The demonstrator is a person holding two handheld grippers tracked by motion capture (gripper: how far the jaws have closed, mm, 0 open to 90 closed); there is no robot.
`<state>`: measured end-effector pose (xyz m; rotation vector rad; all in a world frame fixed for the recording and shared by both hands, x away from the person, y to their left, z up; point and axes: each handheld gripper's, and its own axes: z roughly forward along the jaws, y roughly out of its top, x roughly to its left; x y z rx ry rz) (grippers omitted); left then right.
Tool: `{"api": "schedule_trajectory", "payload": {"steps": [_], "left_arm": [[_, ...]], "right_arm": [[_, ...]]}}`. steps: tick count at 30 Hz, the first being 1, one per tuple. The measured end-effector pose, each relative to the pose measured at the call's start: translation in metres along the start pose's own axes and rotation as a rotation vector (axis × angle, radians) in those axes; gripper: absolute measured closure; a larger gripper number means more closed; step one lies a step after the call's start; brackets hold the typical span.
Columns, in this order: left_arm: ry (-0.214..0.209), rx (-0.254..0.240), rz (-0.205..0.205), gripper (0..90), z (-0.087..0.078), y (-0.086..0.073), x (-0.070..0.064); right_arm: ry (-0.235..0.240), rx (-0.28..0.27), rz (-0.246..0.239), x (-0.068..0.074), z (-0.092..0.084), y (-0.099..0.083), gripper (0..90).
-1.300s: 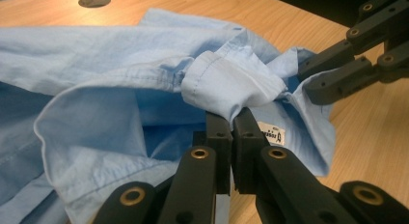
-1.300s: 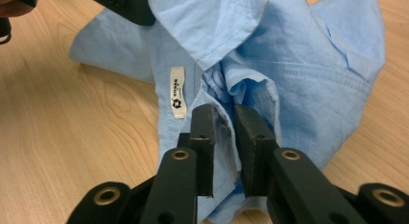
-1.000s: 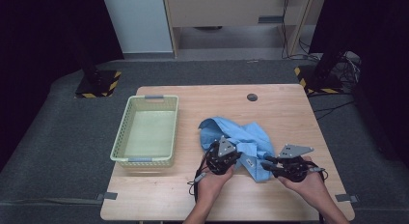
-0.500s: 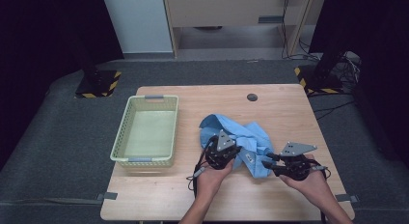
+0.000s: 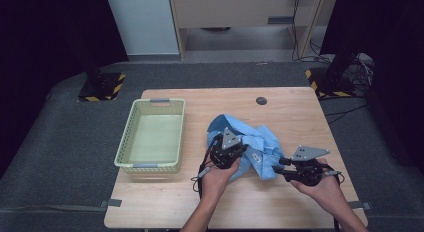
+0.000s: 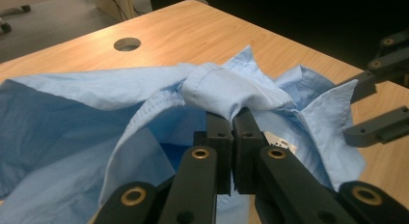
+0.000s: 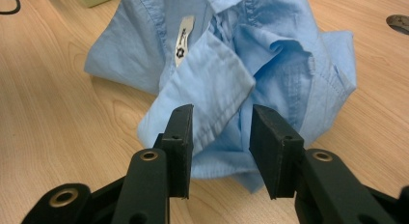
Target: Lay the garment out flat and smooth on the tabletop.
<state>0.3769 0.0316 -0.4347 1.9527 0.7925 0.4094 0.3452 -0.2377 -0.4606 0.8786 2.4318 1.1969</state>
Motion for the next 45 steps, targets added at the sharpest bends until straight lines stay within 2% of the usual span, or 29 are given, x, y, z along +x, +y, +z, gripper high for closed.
{"api": "schedule_trajectory", "payload": {"steps": [8, 17, 24, 31, 34, 37, 40, 45], "left_arm": [[0.014, 0.016, -0.011, 88.9, 0.002, 0.006, 0.011], [0.022, 0.016, -0.019, 89.0, -0.002, 0.01, 0.017], [0.019, 0.016, -0.035, 89.0, -0.003, 0.011, 0.021], [0.027, 0.012, -0.034, 89.0, -0.007, 0.017, 0.024], [0.028, 0.011, -0.034, 89.0, -0.009, 0.02, 0.025], [0.018, 0.011, -0.045, 89.0, -0.009, 0.022, 0.027], [0.018, 0.013, -0.045, 89.1, -0.01, 0.021, 0.028], [0.022, 0.013, -0.049, 89.1, -0.012, 0.02, 0.03]], "right_arm": [[-0.003, 0.0, 0.002, -0.002, -0.002, 0.0, 59.7], [0.003, 0.002, 0.003, -0.001, 0.003, 0.001, 58.0], [0.008, 0.012, -0.006, 0.001, 0.006, 0.002, 54.1], [-0.016, 0.019, -0.013, 0.001, 0.009, 0.002, 49.1], [-0.005, 0.019, -0.015, 0.002, 0.012, 0.002, 47.0], [0.006, 0.004, -0.013, 0.004, 0.014, 0.002, 46.1], [-0.003, 0.008, -0.006, 0.003, 0.015, 0.002, 46.0], [-0.027, -0.002, 0.02, -0.006, 0.013, 0.002, 45.4]]}}
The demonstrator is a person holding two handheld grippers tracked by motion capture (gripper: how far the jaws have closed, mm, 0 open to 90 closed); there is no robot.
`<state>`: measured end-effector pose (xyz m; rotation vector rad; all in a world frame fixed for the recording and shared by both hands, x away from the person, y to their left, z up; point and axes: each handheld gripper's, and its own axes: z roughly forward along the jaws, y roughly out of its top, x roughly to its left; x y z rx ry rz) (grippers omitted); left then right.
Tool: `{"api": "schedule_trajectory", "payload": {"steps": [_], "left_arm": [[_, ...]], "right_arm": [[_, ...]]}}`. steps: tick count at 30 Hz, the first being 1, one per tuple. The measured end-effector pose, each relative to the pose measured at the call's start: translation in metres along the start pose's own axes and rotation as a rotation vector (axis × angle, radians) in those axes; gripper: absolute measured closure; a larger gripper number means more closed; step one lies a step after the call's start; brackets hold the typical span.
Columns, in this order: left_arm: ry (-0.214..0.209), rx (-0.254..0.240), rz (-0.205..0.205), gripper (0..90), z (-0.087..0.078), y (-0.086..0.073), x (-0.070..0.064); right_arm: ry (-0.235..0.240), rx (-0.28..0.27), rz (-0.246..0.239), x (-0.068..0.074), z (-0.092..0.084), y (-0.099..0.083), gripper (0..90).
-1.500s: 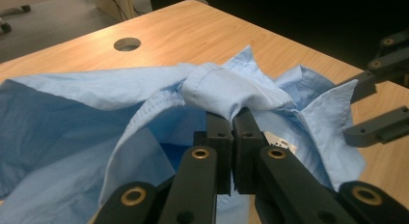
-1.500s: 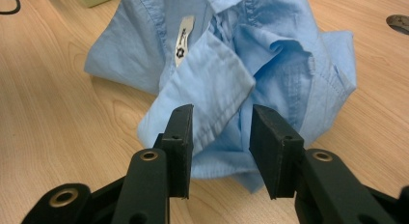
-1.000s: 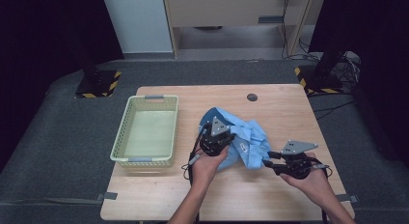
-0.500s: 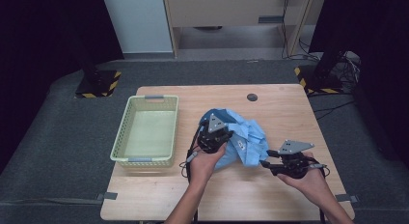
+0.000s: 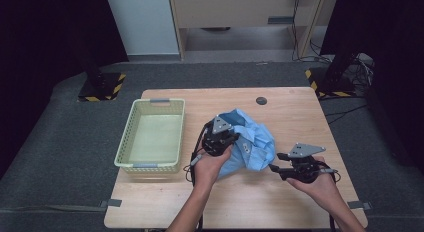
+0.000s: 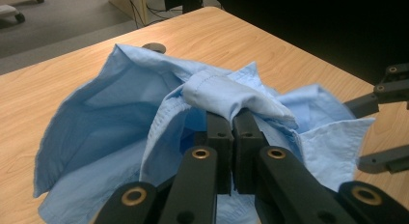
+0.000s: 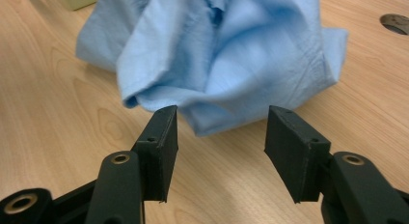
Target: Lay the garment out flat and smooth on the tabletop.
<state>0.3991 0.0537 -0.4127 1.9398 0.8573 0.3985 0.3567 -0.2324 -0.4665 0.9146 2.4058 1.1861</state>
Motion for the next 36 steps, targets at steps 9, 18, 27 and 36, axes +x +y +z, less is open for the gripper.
{"api": "schedule_trajectory", "payload": {"steps": [9, 18, 27, 36], "left_arm": [[-0.001, 0.006, 0.0, 89.1, -0.001, -0.003, 0.001], [-0.003, -0.003, -0.002, 89.1, -0.005, 0.0, 0.0], [-0.013, -0.005, -0.001, 89.1, -0.009, -0.001, -0.002], [-0.028, -0.014, 0.021, 89.1, -0.011, 0.007, -0.01]], "right_arm": [[0.003, -0.028, 0.028, -0.003, -0.003, 0.008, 44.1], [0.034, -0.02, -0.002, 0.005, 0.004, 0.017, 43.3], [0.063, -0.007, -0.018, 0.01, 0.008, 0.019, 86.0], [0.112, 0.013, -0.039, 0.021, 0.0, 0.016, 89.2]]}}
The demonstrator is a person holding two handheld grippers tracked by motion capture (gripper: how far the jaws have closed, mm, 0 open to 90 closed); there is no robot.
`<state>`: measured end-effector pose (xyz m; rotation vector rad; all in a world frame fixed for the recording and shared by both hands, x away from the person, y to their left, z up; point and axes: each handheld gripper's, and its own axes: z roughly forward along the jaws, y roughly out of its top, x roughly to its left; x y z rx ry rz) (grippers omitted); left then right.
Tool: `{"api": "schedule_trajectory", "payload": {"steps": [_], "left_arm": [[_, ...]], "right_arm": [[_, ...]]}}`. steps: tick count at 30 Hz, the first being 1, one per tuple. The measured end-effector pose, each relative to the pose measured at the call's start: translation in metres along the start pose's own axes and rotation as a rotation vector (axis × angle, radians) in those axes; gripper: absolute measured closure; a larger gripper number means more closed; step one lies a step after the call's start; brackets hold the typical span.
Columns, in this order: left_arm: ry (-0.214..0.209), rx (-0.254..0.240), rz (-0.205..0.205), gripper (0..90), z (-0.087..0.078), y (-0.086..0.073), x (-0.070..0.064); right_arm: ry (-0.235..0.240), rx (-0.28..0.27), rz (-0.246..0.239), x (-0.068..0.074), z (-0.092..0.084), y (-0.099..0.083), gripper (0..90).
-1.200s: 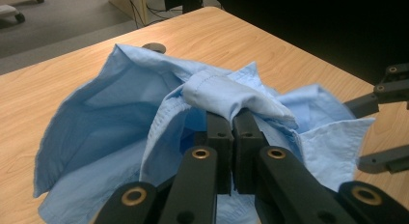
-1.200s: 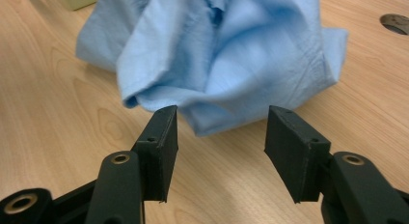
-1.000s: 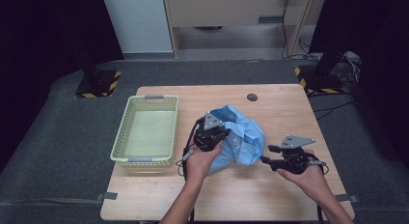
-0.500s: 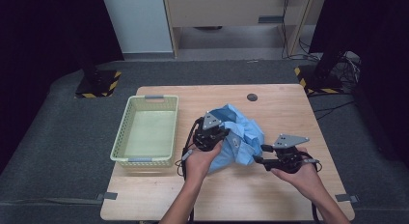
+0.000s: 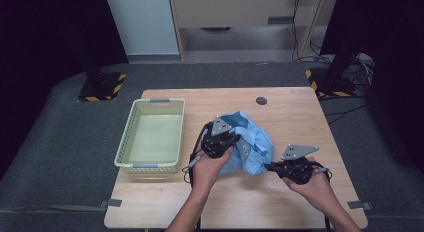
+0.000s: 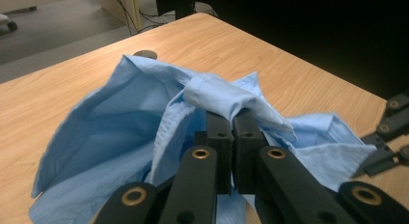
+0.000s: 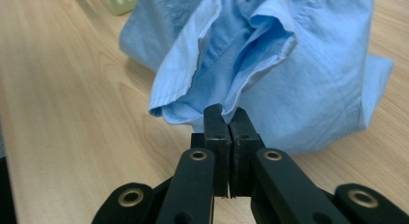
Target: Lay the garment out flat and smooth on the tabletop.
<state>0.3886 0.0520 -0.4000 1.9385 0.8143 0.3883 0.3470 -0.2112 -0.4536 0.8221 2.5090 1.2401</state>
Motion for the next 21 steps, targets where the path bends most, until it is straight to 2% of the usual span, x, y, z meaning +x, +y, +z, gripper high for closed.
{"api": "schedule_trajectory", "payload": {"steps": [13, 21], "left_arm": [[-0.021, -0.008, 0.041, 89.0, -0.007, 0.018, -0.01], [-0.033, -0.018, 0.074, 88.9, -0.012, 0.035, -0.02]], "right_arm": [[0.056, -0.014, -0.038, 0.024, -0.012, 0.009, 89.4], [0.099, -0.047, -0.064, 0.04, -0.025, 0.023, 89.5]]}}
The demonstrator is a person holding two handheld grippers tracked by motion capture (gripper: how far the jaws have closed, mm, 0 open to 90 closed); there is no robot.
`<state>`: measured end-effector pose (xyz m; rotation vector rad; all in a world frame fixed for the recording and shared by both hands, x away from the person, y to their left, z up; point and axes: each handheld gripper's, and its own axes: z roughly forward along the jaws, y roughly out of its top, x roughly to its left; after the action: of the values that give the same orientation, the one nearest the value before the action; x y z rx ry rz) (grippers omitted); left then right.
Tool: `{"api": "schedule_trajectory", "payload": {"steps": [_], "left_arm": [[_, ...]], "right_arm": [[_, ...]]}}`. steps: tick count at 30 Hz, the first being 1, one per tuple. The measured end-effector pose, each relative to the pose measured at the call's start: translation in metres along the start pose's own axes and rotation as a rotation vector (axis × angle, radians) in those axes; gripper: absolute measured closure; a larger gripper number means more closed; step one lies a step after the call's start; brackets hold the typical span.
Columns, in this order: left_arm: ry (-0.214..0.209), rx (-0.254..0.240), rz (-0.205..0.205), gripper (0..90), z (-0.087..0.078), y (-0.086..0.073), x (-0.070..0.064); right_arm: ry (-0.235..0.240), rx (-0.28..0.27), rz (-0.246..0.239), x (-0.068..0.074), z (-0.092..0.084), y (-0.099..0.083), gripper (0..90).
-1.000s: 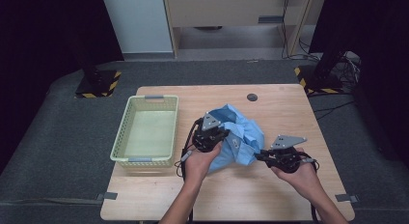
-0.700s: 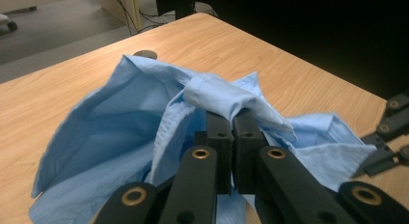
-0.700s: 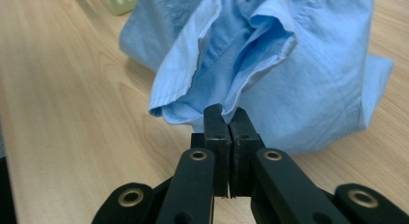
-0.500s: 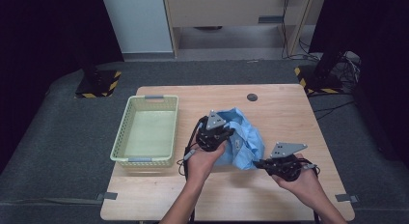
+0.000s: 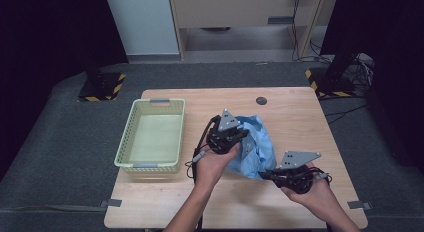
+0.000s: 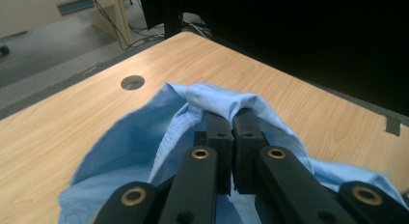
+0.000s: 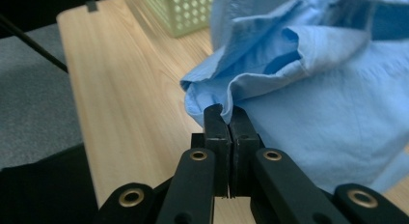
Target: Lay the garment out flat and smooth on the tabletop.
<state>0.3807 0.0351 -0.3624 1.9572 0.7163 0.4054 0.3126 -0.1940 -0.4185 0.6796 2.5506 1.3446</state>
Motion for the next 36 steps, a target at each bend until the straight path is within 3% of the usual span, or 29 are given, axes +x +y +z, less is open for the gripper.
{"api": "schedule_trajectory", "payload": {"steps": [3, 8, 17, 22, 28, 32, 36], "left_arm": [[-0.009, 0.001, 0.019, 88.9, 0.001, 0.006, -0.004], [-0.024, 0.046, 0.02, 88.8, 0.012, 0.004, -0.002], [-0.034, 0.125, -0.025, 88.4, 0.04, -0.014, 0.012], [-0.03, 0.143, -0.048, 86.7, 0.054, -0.023, 0.019], [-0.013, 0.147, -0.053, 78.0, 0.058, -0.028, 0.025], [0.017, 0.139, -0.031, 64.2, 0.056, -0.03, 0.025], [0.029, 0.131, -0.035, 52.5, 0.052, -0.029, 0.026]], "right_arm": [[0.022, -0.021, -0.007, 0.006, -0.005, 0.005, 89.4], [0.025, -0.022, -0.002, 0.007, -0.004, 0.002, 89.4], [0.019, -0.009, 0.089, -0.014, 0.006, -0.027, 89.4], [0.027, -0.017, 0.145, -0.028, 0.011, -0.037, 89.4], [0.041, -0.025, 0.179, -0.036, 0.014, -0.041, 89.4], [0.046, -0.028, 0.192, -0.04, 0.016, -0.042, 89.5], [0.046, -0.03, 0.202, -0.043, 0.017, -0.043, 89.5]]}}
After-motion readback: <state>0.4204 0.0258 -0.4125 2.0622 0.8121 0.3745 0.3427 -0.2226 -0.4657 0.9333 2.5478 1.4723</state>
